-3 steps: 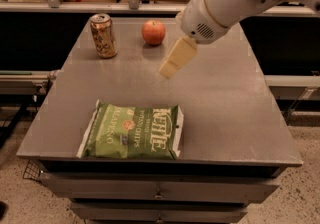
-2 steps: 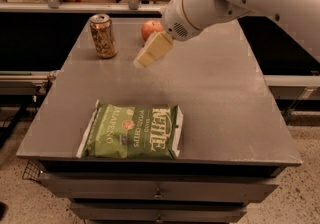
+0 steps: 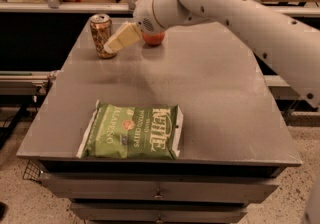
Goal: Knock orange can over
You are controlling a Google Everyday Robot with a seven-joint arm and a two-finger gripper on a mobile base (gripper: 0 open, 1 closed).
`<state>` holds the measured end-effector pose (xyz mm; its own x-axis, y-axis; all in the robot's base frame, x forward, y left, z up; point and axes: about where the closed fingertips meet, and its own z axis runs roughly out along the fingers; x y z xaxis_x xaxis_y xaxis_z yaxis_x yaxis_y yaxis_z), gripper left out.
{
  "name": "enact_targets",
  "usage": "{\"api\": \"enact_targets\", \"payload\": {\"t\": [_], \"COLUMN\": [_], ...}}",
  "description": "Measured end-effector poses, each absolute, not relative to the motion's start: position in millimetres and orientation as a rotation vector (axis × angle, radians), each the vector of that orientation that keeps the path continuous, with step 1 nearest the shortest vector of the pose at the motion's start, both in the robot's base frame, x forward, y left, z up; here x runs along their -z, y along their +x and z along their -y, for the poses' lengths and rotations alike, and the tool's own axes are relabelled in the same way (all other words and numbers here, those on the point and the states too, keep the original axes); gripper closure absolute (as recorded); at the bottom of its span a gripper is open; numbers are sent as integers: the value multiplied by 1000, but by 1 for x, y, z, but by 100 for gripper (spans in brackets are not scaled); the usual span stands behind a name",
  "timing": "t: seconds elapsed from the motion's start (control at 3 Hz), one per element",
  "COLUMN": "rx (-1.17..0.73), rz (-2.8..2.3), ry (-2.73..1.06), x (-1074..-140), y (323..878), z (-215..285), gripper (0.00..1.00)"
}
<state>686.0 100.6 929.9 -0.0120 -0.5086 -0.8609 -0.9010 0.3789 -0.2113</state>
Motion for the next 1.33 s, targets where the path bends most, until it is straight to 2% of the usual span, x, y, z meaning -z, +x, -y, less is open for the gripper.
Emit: {"api": "enact_targets", "payload": {"t": [0.67,1.0,1.33], "rx": [-663,-722,-751], "rz": [-1661,-1664,-1671], "ry": [-1210,-1191,-1169], "x": [-903,-893,-887], "y": [707,711,714], "z": [-162,-185,-193], "gripper": [0,15,38]}}
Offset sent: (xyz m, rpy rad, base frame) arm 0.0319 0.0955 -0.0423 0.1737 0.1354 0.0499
